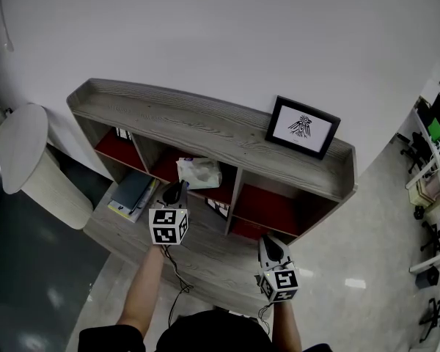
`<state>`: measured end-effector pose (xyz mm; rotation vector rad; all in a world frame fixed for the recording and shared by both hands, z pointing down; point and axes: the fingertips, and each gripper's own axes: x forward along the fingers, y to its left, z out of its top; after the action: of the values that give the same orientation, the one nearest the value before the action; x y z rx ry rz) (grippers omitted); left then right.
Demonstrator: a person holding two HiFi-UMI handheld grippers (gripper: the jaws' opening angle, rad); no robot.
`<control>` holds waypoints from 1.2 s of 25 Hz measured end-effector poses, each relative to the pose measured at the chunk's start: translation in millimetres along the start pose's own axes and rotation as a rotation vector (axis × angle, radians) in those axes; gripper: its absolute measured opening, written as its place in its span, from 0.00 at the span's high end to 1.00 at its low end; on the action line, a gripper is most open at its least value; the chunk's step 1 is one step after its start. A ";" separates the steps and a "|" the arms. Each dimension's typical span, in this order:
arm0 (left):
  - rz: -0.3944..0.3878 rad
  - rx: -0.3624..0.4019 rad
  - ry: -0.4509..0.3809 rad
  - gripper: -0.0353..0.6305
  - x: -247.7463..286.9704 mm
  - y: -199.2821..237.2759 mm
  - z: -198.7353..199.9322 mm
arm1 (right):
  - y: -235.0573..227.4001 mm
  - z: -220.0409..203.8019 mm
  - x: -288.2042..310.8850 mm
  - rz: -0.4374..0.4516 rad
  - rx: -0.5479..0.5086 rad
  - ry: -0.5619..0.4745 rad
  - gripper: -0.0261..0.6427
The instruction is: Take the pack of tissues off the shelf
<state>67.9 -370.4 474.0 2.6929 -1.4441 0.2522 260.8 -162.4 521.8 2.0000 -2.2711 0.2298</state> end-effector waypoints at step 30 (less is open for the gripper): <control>0.118 -0.054 -0.094 0.93 -124.7 53.7 7.2 | 98.4 0.2 30.9 0.213 -0.014 -0.005 0.92</control>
<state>-43.8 -298.9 443.9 2.6135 -1.6135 0.0925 159.3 -180.6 522.9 1.7530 -2.4813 0.2259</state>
